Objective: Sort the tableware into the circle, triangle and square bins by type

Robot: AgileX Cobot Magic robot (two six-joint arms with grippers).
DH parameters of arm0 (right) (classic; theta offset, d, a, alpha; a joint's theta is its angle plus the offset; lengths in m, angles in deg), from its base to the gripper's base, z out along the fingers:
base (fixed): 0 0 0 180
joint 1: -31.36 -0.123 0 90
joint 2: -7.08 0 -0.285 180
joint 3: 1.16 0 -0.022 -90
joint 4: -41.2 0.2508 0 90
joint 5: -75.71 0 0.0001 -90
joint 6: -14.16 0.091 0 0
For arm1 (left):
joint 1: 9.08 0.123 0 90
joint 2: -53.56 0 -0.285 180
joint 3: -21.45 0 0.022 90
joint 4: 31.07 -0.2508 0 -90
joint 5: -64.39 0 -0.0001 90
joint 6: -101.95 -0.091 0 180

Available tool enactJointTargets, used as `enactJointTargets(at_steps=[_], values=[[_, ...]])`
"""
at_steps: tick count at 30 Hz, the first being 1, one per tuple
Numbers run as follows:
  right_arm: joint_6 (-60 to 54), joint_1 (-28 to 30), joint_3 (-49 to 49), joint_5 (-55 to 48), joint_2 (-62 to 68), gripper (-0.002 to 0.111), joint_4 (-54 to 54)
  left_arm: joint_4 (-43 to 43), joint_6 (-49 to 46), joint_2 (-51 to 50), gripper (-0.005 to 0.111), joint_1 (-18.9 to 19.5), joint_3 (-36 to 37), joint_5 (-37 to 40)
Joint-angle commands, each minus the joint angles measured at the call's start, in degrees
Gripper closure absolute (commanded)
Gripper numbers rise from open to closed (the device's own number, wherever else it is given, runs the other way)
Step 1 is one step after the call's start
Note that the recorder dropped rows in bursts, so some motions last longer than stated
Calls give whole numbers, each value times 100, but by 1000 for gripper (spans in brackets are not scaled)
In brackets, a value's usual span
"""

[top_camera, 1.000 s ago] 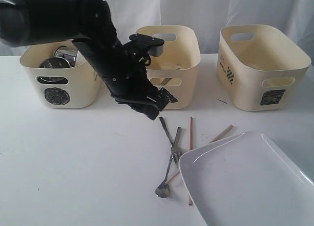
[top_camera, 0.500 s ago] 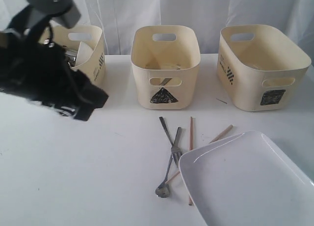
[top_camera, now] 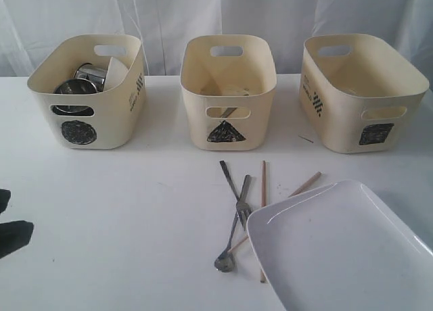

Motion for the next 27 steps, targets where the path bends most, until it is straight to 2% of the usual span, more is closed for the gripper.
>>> enactJointTargets(at_steps=[1, 3, 5, 12, 15, 19, 23, 27], values=[[-40, -13, -39, 43, -37, 108, -16, -288, -16, 602, 54, 28, 690, -1555], [-40, -13, -39, 43, -37, 108, -16, -569, -16, 857, 54, 28, 1326, -2547], [-40, -13, -39, 43, -37, 108, -16, -569, 6, 1011, 54, 28, 1870, -2939], [-40, -13, -39, 43, -37, 108, -16, -546, 6, 1601, 54, 11, 2810, -2856], [-40, -13, -39, 43, -37, 108, -16, -546, 6, 2094, 54, 11, 2925, -2719], [-40, -13, -39, 43, -37, 108, -16, -546, 6, 2754, 54, 11, 2925, -1682], [-40, -13, -39, 43, -37, 108, -16, -546, 6, 2754, 54, 11, 2925, -985], [-40, -13, -39, 43, -37, 108, -16, -546, 6, 2754, 54, 11, 2925, -952]])
